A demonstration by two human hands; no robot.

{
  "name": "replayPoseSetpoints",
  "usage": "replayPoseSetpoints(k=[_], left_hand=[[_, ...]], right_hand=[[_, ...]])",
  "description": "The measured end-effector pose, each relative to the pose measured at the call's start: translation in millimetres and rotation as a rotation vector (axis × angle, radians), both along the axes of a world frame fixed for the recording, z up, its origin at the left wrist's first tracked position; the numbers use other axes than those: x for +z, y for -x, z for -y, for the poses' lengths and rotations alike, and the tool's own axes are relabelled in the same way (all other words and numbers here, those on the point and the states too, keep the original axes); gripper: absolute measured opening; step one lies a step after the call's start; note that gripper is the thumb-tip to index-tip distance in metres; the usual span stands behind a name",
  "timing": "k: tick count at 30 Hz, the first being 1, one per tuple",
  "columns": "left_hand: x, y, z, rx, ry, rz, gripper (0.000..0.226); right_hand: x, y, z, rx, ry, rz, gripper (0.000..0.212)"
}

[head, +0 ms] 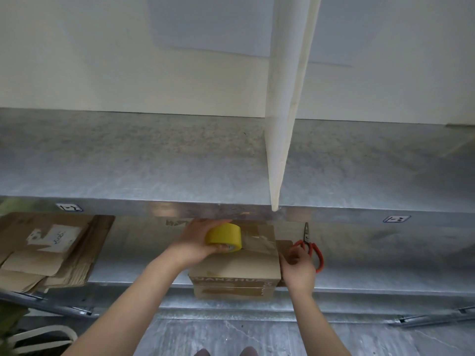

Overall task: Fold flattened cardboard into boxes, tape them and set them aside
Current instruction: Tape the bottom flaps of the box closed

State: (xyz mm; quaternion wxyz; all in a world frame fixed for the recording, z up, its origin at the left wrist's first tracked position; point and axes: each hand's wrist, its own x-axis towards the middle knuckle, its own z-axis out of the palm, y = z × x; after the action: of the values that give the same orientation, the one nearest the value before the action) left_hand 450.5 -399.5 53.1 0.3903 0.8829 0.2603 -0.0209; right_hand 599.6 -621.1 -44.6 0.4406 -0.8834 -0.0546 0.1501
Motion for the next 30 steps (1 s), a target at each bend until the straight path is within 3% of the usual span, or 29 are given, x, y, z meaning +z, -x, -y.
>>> replayPoseSetpoints(k=[2,5,8,11,19,24,27,30], left_hand=[[1,-1,1,0.001,-0.001,0.015,0.068],[4,0,5,-0.015,-0.021,0.036,0.068],[6,1,7,-0.026,-0.049,0.05,0.067],[6,3,9,-0.033,-0.047,0.065,0.066],[2,9,10,-0.061,-0.114,0.069,0.064],[3,11,13,-0.063,-0.148,0.085,0.064],[4,11,13,-0.058,-0.131,0.093,0.064],[6,9,13,-0.031,-0.091,0.111,0.065]], right_hand=[[0,3,3,0.054,-0.039,0.03,0.007],[0,1,7,0.115,-0.086,0.017,0.014],[5,-1,6,0.056,-0.146,-0.042,0.019],[6,1,4,-0.001,-0.111,-0.07,0.008],[5,7,1,0.075,-0.225,-0.106,0.022],[6,7,-4,0.114,-0.431,-0.36,0.024],[4,11,0,0.179,-0.445,-0.435,0.022],[9,22,7,0.339,-0.397,-0.436,0.061]])
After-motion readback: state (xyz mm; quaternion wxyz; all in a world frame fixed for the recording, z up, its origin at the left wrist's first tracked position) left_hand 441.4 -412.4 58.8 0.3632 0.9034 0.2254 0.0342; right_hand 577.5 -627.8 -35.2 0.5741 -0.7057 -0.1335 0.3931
